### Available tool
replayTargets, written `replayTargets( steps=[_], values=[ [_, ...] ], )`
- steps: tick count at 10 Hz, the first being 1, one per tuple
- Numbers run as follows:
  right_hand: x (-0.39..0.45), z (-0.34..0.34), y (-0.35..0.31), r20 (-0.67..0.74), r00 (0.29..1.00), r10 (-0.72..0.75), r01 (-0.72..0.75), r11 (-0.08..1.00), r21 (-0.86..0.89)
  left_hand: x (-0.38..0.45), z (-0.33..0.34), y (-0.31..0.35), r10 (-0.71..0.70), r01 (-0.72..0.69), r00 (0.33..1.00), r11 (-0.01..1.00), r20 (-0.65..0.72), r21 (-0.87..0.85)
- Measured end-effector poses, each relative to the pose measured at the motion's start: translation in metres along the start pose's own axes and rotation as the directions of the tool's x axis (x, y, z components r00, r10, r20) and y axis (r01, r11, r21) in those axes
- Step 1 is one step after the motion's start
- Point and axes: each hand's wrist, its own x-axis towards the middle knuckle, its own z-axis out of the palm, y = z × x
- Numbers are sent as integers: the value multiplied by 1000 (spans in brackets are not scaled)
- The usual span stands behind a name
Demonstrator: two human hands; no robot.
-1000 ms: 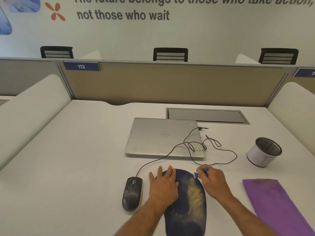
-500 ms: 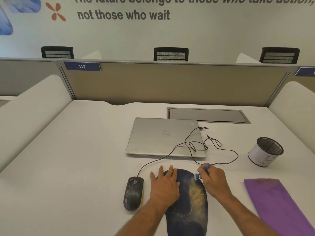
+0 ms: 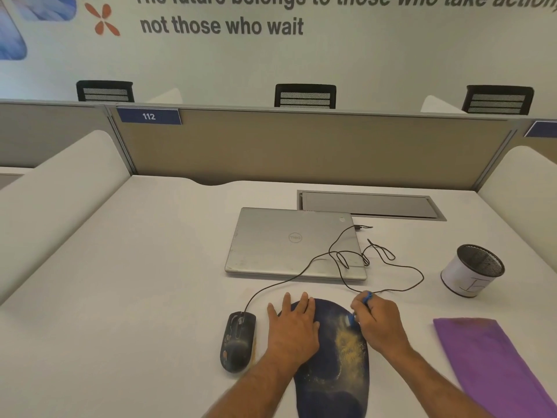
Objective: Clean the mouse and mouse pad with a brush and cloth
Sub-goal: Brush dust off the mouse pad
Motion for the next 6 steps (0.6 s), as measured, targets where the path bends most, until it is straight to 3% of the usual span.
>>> replayTargets(
  steps=[2, 3, 4, 6],
  values=[
    [-2, 2, -2, 67, 998, -1, 4, 999, -45, 0, 0, 1, -2, 2, 1000, 1000, 9, -2],
    [-2, 2, -3, -20, 1000, -9, 9, 1000, -15, 0, -1, 0, -1, 1, 1000, 1000, 6, -1],
    [-4, 2, -5, 84, 996, 3, 2, 998, -55, 0, -1, 0, 0, 0, 1000, 1000, 11, 3],
    [-5, 1, -4, 2, 1000, -18, 18, 1000, -15, -1, -1, 0, 1, -1, 1000, 1000, 4, -4]
  ],
)
